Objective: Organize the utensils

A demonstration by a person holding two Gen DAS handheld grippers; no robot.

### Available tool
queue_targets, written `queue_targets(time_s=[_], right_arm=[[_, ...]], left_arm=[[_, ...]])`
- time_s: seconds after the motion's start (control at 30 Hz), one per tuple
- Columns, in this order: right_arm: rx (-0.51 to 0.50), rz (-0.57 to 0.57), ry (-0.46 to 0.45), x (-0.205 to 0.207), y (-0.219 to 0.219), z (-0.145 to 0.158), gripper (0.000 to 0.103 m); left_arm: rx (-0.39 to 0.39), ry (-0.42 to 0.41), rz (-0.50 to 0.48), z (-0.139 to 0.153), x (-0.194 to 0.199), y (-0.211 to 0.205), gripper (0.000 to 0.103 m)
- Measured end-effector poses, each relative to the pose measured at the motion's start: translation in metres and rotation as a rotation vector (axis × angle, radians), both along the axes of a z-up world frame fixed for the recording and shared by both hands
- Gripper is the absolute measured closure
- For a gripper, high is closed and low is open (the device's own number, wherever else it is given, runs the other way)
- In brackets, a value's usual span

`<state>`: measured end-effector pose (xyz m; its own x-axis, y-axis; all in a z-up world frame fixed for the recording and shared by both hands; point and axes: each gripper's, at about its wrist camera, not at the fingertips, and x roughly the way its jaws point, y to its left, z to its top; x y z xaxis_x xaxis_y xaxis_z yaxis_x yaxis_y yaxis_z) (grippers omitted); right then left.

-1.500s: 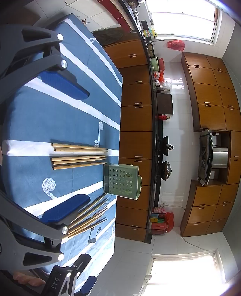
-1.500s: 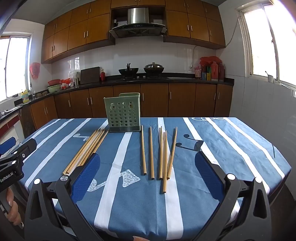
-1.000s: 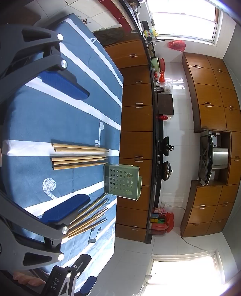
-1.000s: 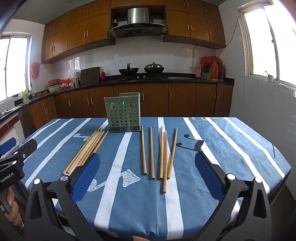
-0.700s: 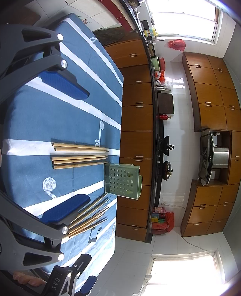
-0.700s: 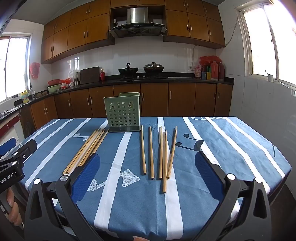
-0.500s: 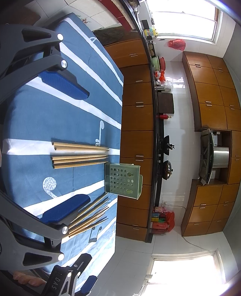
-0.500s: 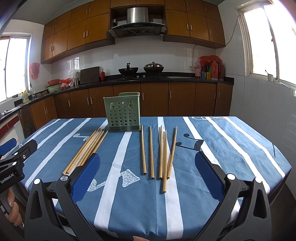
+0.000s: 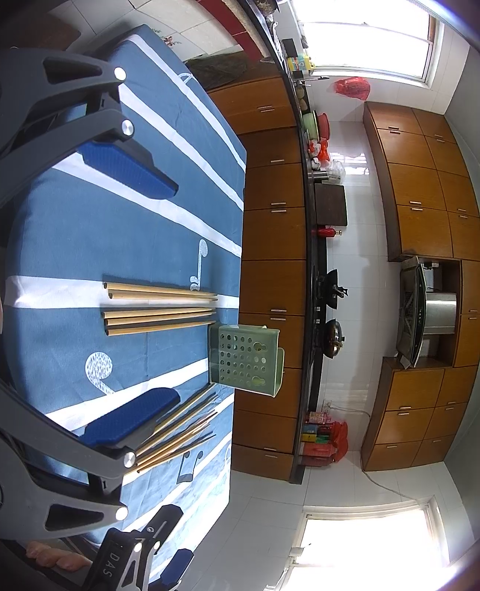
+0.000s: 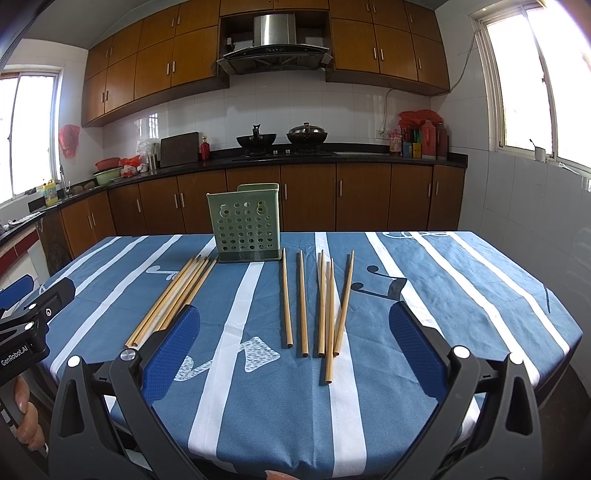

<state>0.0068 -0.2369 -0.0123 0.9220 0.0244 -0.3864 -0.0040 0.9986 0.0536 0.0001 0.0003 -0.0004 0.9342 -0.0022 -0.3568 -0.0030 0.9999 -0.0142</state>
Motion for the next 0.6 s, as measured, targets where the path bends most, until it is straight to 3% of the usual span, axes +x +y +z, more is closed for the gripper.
queue_targets(time_s=[0.6], right_arm=[[0.001,0.0,0.001,0.0002,-0.0012,-0.0009,0.002]], left_arm=[[0.001,0.002,-0.002,-0.0024,0.002,-0.003,0.004]])
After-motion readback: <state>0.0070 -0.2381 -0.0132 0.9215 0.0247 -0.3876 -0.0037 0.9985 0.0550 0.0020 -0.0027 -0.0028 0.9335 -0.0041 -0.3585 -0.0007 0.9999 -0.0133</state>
